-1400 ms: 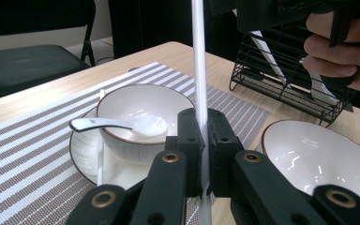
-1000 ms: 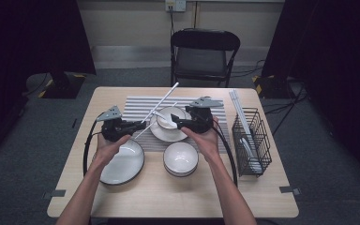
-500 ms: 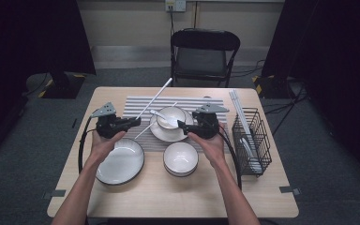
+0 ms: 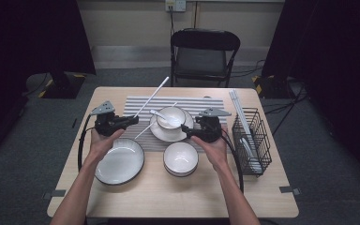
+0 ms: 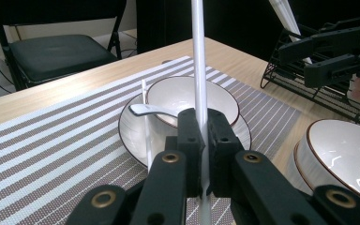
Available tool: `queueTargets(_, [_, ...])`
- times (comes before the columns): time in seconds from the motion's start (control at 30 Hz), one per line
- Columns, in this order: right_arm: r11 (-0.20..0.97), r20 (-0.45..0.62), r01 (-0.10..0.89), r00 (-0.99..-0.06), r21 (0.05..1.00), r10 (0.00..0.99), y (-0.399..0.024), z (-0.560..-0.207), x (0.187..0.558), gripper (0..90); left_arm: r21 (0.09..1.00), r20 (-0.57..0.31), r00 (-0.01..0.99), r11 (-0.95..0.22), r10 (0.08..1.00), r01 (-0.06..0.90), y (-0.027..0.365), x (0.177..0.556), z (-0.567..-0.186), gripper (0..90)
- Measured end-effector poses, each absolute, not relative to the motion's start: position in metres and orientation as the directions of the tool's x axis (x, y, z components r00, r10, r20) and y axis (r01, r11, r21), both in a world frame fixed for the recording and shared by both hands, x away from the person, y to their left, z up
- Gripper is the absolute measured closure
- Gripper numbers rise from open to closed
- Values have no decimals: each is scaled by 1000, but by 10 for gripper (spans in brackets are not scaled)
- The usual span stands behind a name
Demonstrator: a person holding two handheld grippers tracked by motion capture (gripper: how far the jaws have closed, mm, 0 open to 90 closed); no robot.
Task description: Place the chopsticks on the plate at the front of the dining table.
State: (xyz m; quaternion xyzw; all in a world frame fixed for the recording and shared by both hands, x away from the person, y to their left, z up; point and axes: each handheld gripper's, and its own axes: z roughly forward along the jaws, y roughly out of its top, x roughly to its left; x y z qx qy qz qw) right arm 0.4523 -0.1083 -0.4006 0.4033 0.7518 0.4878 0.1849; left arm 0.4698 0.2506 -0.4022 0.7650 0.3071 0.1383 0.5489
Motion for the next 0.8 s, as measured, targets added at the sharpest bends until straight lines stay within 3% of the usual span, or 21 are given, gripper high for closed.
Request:
queueTargets(0.73, [194, 127, 475, -563, 858, 817, -127, -424, 451, 292, 909, -147, 753, -212, 641, 358, 254, 490, -392, 864])
queueTargets(0.8, [183, 125, 465, -555, 866, 822, -128, -427, 450, 333, 910, -141, 756, -218, 639, 354, 253, 491, -389, 864])
